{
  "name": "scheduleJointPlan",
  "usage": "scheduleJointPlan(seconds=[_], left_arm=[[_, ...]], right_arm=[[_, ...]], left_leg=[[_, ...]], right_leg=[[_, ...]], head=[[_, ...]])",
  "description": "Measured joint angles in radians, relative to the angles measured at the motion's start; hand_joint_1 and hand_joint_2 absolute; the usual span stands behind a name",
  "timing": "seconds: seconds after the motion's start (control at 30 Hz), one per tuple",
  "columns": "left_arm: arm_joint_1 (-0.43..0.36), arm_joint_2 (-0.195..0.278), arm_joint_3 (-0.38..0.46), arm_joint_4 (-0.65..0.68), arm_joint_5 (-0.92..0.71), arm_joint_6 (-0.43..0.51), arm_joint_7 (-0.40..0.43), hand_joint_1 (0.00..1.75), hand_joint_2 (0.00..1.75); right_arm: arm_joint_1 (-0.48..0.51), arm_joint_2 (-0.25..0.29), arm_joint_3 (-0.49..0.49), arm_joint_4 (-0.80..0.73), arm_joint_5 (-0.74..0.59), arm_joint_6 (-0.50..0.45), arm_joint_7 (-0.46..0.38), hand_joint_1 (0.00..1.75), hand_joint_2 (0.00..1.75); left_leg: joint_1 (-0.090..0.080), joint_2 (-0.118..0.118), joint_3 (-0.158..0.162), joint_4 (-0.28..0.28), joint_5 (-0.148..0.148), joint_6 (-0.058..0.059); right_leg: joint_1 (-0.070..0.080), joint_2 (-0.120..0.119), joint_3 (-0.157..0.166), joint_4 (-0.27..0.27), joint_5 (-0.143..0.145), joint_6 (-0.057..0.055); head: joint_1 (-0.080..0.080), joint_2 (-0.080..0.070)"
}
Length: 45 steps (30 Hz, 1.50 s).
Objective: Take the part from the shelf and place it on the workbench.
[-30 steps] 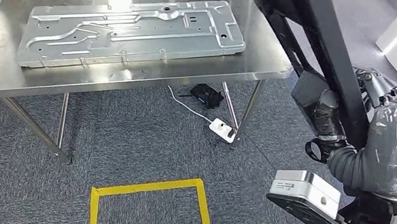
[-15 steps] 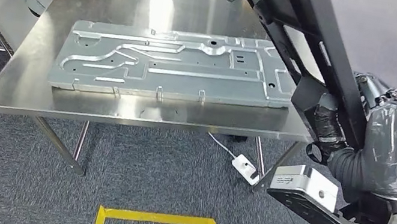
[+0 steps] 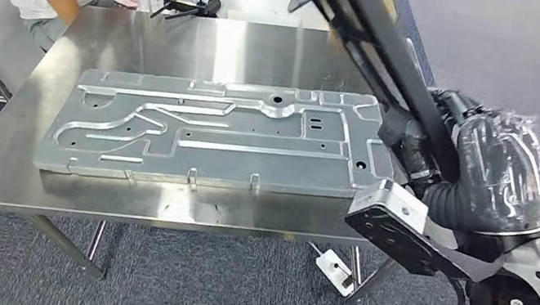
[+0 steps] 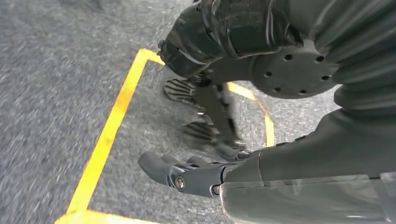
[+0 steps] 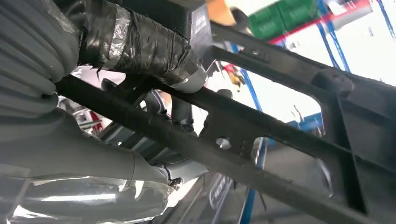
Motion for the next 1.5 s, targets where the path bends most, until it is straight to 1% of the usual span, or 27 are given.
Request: scheduleJointPlan(seconds=[0.03,0.07,0.13,0.17,0.2,0.23,0.3,0.33,0.37,0.4,0.43,0.47,0.5,0.53,0.57,0.6,0.63,0.67,0.7,0.73,0.8,0.93,1.1,1.23,1.37,1.47,1.5], left_arm=[[0.001,0.0,0.0,0.0,-0.002,-0.001,0.002,0.0,1.75],[0.004,0.0,0.0,0.0,-0.004,-0.003,0.004,0.0,1.75],[0.007,0.001,0.001,0.0,-0.006,-0.007,0.012,0.0,1.75],[0.009,0.002,0.001,0.0,-0.007,-0.009,0.015,0.0,1.75],[0.009,0.003,0.001,0.0,-0.009,-0.011,0.018,0.0,1.75],[0.008,0.003,0.001,0.0,-0.011,-0.013,0.019,0.0,1.75],[0.001,0.004,0.001,0.0,-0.015,-0.018,0.022,0.0,1.75],[-0.002,0.004,0.001,0.0,-0.016,-0.02,0.022,0.0,1.75],[-0.006,0.004,0.001,0.0,-0.017,-0.021,0.022,0.0,1.75],[-0.008,0.004,0.001,0.0,-0.019,-0.022,0.022,0.0,1.75],[-0.009,0.005,0.001,0.0,-0.021,-0.023,0.021,0.0,1.75],[-0.008,0.005,0.001,0.0,-0.025,-0.023,0.021,0.0,1.75],[-0.006,0.004,0.001,0.0,-0.028,-0.024,0.021,0.0,1.75],[-0.004,0.004,0.001,0.0,-0.032,-0.026,0.021,0.0,1.75],[-0.002,0.004,0.001,0.0,-0.036,-0.027,0.021,0.0,1.75],[-0.001,0.004,0.001,0.0,-0.04,-0.029,0.02,0.0,1.75],[0.0,0.003,0.001,0.0,-0.044,-0.031,0.02,0.0,1.75],[0.001,0.002,0.0,0.0,-0.046,-0.032,0.02,0.0,1.75],[0.001,0.002,0.0,0.0,-0.049,-0.035,0.019,0.0,1.75],[0.001,0.001,0.0,0.0,-0.051,-0.038,0.017,0.0,1.75],[0.003,0.002,-0.002,0.0,-0.058,-0.045,0.013,0.0,1.75],[0.004,0.001,-0.006,0.0,-0.066,-0.059,0.012,0.0,1.75],[0.0,0.001,-0.008,0.0,-0.067,-0.061,0.012,0.0,1.75],[0.006,0.0,-0.008,0.0,-0.068,-0.062,0.012,0.0,1.75],[0.006,0.001,-0.008,0.0,-0.067,-0.065,0.01,0.0,1.75],[0.004,0.001,-0.008,0.0,-0.067,-0.068,0.012,0.0,1.75],[0.003,0.001,-0.008,0.0,-0.066,-0.064,0.015,0.0,1.31]], right_arm=[[-0.011,0.0,0.009,0.011,-0.003,0.021,0.004,1.75,1.75],[-0.027,0.001,0.02,0.027,-0.005,0.046,0.007,1.75,1.75],[-0.065,0.007,0.045,0.068,-0.008,0.1,0.011,1.75,1.75],[-0.087,0.011,0.061,0.097,-0.009,0.129,0.012,1.75,1.75],[-0.109,0.017,0.08,0.131,-0.007,0.16,0.013,1.75,1.75],[-0.133,0.021,0.103,0.167,-0.002,0.19,0.012,1.75,1.75],[-0.178,0.028,0.148,0.235,0.019,0.237,0.008,1.75,1.75],[-0.201,0.031,0.17,0.269,0.037,0.252,0.003,1.75,1.75],[-0.225,0.034,0.193,0.307,0.061,0.265,-0.002,1.75,1.75],[-0.249,0.039,0.218,0.35,0.091,0.276,-0.008,1.75,1.75],[-0.272,0.043,0.245,0.395,0.125,0.288,-0.014,1.75,1.75],[-0.286,0.046,0.272,0.438,0.159,0.299,-0.02,1.75,1.75],[-0.294,0.048,0.297,0.478,0.192,0.307,-0.028,1.75,1.75],[-0.298,0.049,0.318,0.515,0.221,0.313,-0.04,1.75,1.75],[-0.302,0.052,0.335,0.551,0.246,0.316,-0.053,1.75,1.75],[-0.308,0.055,0.347,0.585,0.267,0.316,-0.067,1.75,1.75],[-0.317,0.06,0.359,0.622,0.287,0.314,-0.081,1.75,1.75],[-0.327,0.066,0.37,0.658,0.304,0.311,-0.093,1.75,1.75],[-0.335,0.071,0.38,0.693,0.32,0.308,-0.104,1.75,1.75],[-0.342,0.078,0.389,0.726,0.336,0.307,-0.115,1.75,1.75],[-0.347,0.093,0.404,0.784,0.36,0.308,-0.134,1.75,1.75],[-0.343,0.129,0.429,0.9,0.386,0.299,-0.159,1.75,1.75],[-0.32,0.167,0.454,1.016,0.396,0.278,-0.176,1.75,1.75],[-0.308,0.182,0.469,1.074,0.403,0.272,-0.177,1.75,1.75],[-0.314,0.2,0.477,1.113,0.406,0.268,-0.183,0.0,0.0],[-0.313,0.225,0.478,1.146,0.406,0.251,-0.198,0.0,0.0],[-0.312,0.235,0.478,1.158,0.406,0.244,-0.203,0.0,0.0]], left_leg=[[0.002,0.001,-0.014,-0.022,-0.004,0.0],[0.003,0.003,-0.019,-0.066,0.023,0.003],[0.002,0.012,-0.022,-0.18,0.156,0.012],[0.0,0.016,-0.024,-0.218,0.213,0.017],[-0.002,0.018,-0.028,-0.238,0.251,0.021],[-0.005,0.017,-0.03,-0.239,0.259,0.025],[-0.002,0.008,-0.026,-0.241,0.262,0.036],[0.0,0.003,-0.022,-0.246,0.262,0.04],[0.002,-0.001,-0.019,-0.251,0.263,0.045],[0.002,-0.004,-0.017,-0.253,0.262,0.049],[0.0,-0.007,-0.014,-0.254,0.258,0.054],[-0.001,-0.01,-0.01,-0.254,0.253,0.058],[-0.004,-0.015,-0.003,-0.254,0.246,0.061],[-0.006,-0.02,0.006,-0.253,0.237,0.063],[-0.008,-0.026,0.018,-0.252,0.227,0.063],[-0.01,-0.031,0.03,-0.252,0.217,0.063],[-0.011,-0.034,0.038,-0.252,0.207,0.061],[-0.012,-0.037,0.042,-0.253,0.2,0.057],[-0.009,-0.039,0.041,-0.253,0.196,0.052],[-0.006,-0.039,0.037,-0.253,0.195,0.048],[-0.001,-0.037,0.034,-0.254,0.195,0.042],[-0.004,-0.034,0.039,-0.26,0.201,0.037],[-0.005,-0.033,0.033,-0.264,0.193,0.034],[-0.004,-0.032,0.034,-0.266,0.192,0.034],[-0.004,-0.031,0.037,-0.267,0.194,0.031],[-0.004,-0.03,0.042,-0.268,0.194,0.03],[-0.004,-0.029,0.043,-0.268,0.195,0.03]], right_leg=[[0.0,0.0,0.008,0.001,-0.005,0.001],[0.0,0.001,0.015,0.003,-0.012,0.001],[0.002,0.002,0.024,0.008,-0.026,0.005],[0.004,0.002,0.027,0.012,-0.034,0.01],[0.006,0.003,0.029,0.015,-0.042,0.016],[0.007,0.002,0.031,0.018,-0.049,0.022],[0.008,-0.002,0.029,0.023,-0.062,0.034],[0.008,-0.003,0.019,0.04,-0.073,0.037],[0.008,-0.002,-0.002,0.075,-0.09,0.039],[0.008,0.001,-0.034,0.129,-0.11,0.04],[0.01,0.003,-0.072,0.192,-0.128,0.04],[0.011,0.005,-0.111,0.248,-0.134,0.039],[0.012,0.006,-0.141,0.278,-0.123,0.037],[0.013,0.008,-0.156,0.273,-0.091,0.033],[0.016,0.01,-0.154,0.232,-0.044,0.026],[0.019,0.013,-0.141,0.175,0.003,0.017],[0.024,0.015,-0.127,0.128,0.04,0.008],[0.028,0.015,-0.113,0.089,0.058,-0.001],[0.032,0.016,-0.104,0.07,0.058,-0.008],[0.035,0.015,-0.1,0.062,0.053,-0.012],[0.038,0.014,-0.095,0.049,0.045,-0.014],[0.038,0.015,-0.096,0.048,0.044,-0.014],[0.034,0.017,-0.086,0.021,0.01,-0.013],[0.036,0.018,-0.086,0.021,0.013,-0.013],[0.036,0.019,-0.077,0.021,0.015,-0.012],[0.035,0.019,-0.071,0.021,0.016,-0.013],[0.035,0.02,-0.07,0.021,0.017,-0.013]], head=[[0.0,0.0],[-0.001,0.0],[-0.001,0.0],[-0.002,0.0],[-0.002,0.0],[-0.002,0.0],[-0.002,0.0],[-0.001,0.0],[0.0,0.0],[0.001,0.0],[0.002,0.0],[0.002,0.0],[0.002,0.0],[0.002,0.0],[0.003,0.0],[0.002,0.0],[0.0,0.0],[-0.004,0.0],[-0.006,0.0],[-0.007,0.0],[-0.005,0.0],[-0.006,0.0],[-0.006,0.0],[-0.006,0.0],[-0.006,0.0],[-0.006,0.0],[-0.006,0.0]])
